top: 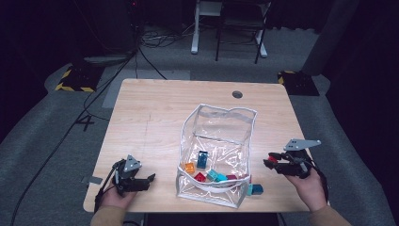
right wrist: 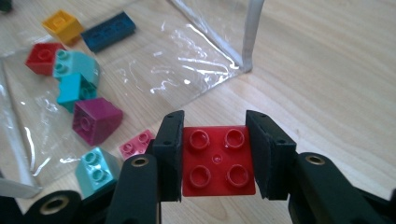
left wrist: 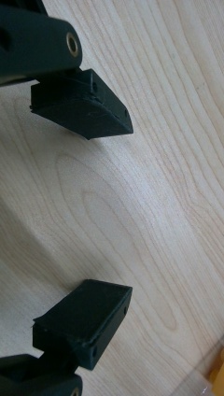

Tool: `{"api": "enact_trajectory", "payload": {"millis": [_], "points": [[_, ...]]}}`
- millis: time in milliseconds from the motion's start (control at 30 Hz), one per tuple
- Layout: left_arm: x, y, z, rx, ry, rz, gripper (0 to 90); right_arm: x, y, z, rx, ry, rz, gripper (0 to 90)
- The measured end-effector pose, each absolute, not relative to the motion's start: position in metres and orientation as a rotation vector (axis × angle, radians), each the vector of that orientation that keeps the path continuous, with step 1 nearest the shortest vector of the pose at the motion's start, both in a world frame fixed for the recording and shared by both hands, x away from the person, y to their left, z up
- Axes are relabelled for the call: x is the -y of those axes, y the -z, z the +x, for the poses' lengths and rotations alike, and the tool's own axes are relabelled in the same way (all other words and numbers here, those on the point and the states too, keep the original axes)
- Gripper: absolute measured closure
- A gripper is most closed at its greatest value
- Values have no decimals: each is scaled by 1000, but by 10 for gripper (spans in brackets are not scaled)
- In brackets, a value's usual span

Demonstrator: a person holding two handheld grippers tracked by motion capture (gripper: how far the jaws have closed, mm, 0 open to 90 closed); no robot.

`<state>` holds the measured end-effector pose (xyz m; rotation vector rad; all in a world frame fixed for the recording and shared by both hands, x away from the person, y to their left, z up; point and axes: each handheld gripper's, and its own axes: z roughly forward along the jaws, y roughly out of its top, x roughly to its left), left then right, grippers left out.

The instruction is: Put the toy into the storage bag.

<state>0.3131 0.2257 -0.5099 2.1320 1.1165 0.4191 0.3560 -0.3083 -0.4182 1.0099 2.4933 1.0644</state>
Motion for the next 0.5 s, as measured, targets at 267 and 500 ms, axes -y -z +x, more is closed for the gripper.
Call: {"api": "enact_trajectory", "payload": {"millis": [267,500], "points": [[-226,510,313,-1116,-419,2132,200,314,385,353,-2467,-1096,978,595],[-226,510,313,-1116,-419,2132,200,315,362,351,-2459,-1141,944,595]]}}
